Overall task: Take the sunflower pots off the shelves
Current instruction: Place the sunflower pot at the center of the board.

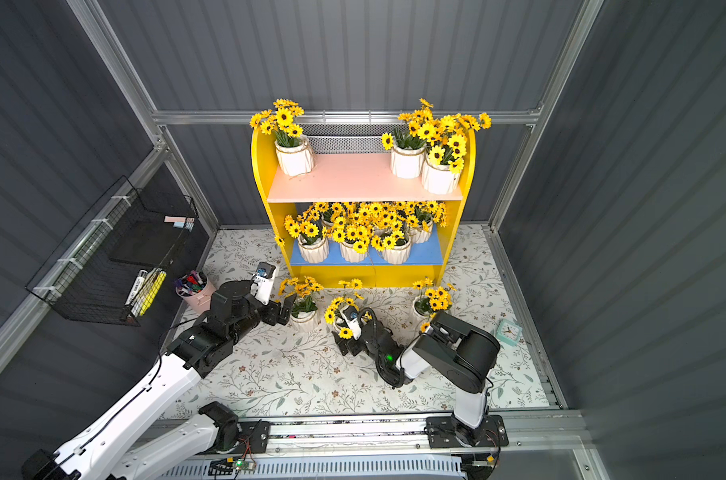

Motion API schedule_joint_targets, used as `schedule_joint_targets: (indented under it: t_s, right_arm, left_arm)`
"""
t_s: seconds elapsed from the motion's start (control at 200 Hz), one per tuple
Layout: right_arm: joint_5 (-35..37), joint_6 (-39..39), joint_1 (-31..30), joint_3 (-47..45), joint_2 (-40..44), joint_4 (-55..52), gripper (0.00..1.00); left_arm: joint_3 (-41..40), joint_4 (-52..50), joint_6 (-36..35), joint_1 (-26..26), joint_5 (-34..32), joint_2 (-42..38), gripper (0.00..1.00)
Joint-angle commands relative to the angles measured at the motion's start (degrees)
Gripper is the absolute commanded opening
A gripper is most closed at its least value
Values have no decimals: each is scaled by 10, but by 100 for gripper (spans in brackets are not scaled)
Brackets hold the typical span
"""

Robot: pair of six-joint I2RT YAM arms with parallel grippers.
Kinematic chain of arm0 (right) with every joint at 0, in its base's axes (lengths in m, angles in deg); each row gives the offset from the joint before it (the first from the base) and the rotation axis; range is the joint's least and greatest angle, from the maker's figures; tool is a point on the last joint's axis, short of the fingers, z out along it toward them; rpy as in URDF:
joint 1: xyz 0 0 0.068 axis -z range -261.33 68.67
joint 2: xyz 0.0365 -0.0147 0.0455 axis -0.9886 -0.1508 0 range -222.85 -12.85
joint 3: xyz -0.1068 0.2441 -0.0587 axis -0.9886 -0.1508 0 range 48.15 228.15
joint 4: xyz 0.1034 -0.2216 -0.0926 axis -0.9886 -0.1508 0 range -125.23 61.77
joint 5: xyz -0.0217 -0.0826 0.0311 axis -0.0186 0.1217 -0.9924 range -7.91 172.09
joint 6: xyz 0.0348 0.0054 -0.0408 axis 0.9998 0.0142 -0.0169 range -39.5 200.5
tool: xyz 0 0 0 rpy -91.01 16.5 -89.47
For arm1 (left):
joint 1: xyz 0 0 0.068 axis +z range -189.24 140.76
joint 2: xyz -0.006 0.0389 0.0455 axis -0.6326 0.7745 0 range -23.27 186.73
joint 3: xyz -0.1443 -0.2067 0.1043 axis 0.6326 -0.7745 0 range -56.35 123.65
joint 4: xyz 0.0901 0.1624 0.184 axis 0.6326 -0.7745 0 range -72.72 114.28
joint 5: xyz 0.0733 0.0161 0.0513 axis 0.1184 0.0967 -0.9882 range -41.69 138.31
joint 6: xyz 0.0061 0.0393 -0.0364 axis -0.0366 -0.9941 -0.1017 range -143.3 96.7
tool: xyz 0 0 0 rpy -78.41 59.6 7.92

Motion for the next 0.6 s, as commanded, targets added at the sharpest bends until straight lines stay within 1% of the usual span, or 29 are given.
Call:
schedule_joint_targets:
  t_s: [0.0,0.105,0.145,0.225,0.29,0.34,0.385,0.435,0.525,0.595]
  right_arm:
    - [-2,7,-6,-10,32,-37,99]
    - [-4,-5,-6,-17,93,-114,99]
    - [-8,1,-6,-11,122,-168,99]
    - [-19,20,-2,25,168,-313,99]
    - [-21,5,0,24,172,-312,99]
    - [-11,-1,1,15,166,-289,99]
    - [-25,-18,2,15,162,-281,99]
    - [-35,-13,1,20,172,-309,99]
    - [-28,-1,1,29,204,-364,99]
    - [-29,6,1,38,238,-426,99]
  left_arm:
    - [6,0,-4,-3,9,-5,99]
    - [6,0,-6,-3,11,-6,99]
    - [6,0,-6,-3,14,-6,99]
    - [7,0,-4,-3,19,-5,99]
    - [7,0,-3,-3,22,-5,99]
    - [8,-1,-3,-3,24,-4,99]
    - [8,-1,-2,-3,25,-3,99]
    - [9,-1,-2,-3,25,-3,99]
    - [8,-2,-3,-3,27,-2,100]
    - [10,-3,-3,-3,31,0,99]
